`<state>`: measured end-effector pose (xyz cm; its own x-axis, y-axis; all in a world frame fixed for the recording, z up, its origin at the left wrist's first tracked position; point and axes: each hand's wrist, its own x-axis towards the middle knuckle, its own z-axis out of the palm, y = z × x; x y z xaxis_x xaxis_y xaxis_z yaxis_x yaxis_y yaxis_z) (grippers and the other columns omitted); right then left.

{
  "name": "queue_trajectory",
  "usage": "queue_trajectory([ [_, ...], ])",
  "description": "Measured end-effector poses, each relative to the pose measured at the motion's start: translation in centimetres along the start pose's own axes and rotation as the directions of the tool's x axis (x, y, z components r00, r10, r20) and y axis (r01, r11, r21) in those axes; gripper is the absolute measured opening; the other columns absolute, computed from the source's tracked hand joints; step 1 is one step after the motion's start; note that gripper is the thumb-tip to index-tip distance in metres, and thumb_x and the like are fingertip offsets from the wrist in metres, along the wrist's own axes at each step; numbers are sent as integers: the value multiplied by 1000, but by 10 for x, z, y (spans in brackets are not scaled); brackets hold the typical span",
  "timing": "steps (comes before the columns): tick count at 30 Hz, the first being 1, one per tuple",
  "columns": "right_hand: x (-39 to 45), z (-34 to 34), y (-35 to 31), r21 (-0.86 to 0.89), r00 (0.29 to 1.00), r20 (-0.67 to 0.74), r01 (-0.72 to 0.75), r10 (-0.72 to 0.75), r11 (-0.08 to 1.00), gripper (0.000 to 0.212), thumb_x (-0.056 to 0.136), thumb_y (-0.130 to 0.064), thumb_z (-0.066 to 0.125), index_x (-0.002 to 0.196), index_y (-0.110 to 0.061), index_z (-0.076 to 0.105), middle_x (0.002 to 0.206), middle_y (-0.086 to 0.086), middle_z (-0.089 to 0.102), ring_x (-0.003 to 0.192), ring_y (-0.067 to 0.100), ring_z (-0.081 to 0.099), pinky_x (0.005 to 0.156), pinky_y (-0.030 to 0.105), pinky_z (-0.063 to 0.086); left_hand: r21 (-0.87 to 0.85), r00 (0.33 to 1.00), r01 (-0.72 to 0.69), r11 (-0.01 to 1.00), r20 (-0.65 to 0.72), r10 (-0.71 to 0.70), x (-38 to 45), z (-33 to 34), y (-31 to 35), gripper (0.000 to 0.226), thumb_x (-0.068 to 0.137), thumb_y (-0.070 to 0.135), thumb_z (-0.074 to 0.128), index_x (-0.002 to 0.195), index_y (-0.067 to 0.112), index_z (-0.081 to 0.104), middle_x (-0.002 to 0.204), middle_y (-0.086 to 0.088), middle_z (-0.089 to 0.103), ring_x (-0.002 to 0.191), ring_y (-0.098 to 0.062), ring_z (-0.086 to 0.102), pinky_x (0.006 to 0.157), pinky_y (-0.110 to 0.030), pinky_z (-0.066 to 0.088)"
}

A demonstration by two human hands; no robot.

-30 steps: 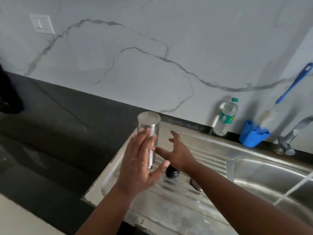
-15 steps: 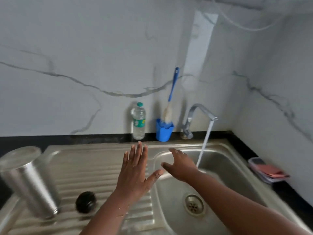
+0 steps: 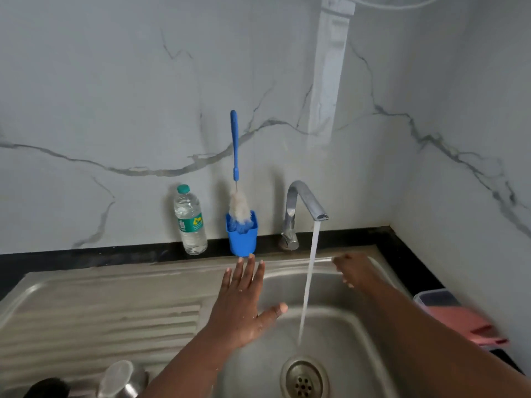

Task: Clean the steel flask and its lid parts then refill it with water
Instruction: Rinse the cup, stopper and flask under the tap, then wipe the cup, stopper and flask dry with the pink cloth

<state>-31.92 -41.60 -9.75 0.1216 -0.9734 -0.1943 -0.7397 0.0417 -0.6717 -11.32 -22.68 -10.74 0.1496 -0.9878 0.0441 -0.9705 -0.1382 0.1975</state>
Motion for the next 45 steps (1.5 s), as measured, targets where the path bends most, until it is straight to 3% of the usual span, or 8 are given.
queue_trajectory([
  [4,18,6,-30,-50,928,141,354,-345,934,13,86,-35,67,87,-22,66,84,-4,61,78,17,59,68,27,42,65,998,19,998,54,-22,19,15,15,106,74,85,10,154,21,-17,154,0,-34,145,-21,-31,114,-35,-23],
  [8,22,20,-54,-144,837,224,535,-499,832,31,80,-54,67,67,-35,46,75,-7,55,73,14,58,67,28,44,123,995,43,991,84,-54,36,28,24,111,73,87,6,155,16,-15,159,-6,-27,148,-25,-26,115,-38,-21],
  [14,18,32,-69,-296,791,196,611,-579,734,46,90,-60,51,72,-17,47,73,2,56,75,18,62,72,32,55,151,986,91,984,127,-110,46,42,42,114,68,86,1,155,15,-16,162,-8,-22,148,-25,-23,118,-41,-18],
  [22,34,35,-63,-134,847,148,529,-511,838,32,99,-35,47,82,-12,63,78,3,60,82,20,64,82,31,51,183,974,130,974,158,-160,43,57,45,104,83,82,17,155,15,-17,159,-6,-27,148,-26,-23,118,-41,-17],
  [30,48,45,-52,-71,857,88,515,-509,854,49,97,-49,44,61,-18,55,57,-3,49,57,13,48,50,25,29,169,974,127,977,167,-155,34,64,47,112,70,86,2,154,14,-18,161,-7,-26,141,-21,-32,116,-40,-21],
  [34,38,43,-26,-194,830,147,558,-538,807,54,94,-61,36,102,-19,70,94,3,70,86,20,64,71,30,49,203,978,118,972,145,-149,27,58,48,113,69,86,-1,154,13,-17,158,-6,-27,143,-22,-29,112,-39,-24],
  [37,6,45,1,-353,832,241,555,-500,753,58,94,-58,41,137,-21,51,135,6,57,122,25,53,96,36,43,218,975,103,971,173,-143,16,54,47,117,63,86,-5,155,13,-15,159,-6,-25,147,-24,-24,115,-41,-22],
  [45,-98,63,35,-559,801,424,599,-424,573,77,92,-62,41,152,-21,19,158,7,24,147,28,16,117,44,18,196,965,67,978,238,-114,-37,51,40,117,62,86,-2,155,16,-14,163,-6,-21,148,-24,-23,119,-44,-17],
])
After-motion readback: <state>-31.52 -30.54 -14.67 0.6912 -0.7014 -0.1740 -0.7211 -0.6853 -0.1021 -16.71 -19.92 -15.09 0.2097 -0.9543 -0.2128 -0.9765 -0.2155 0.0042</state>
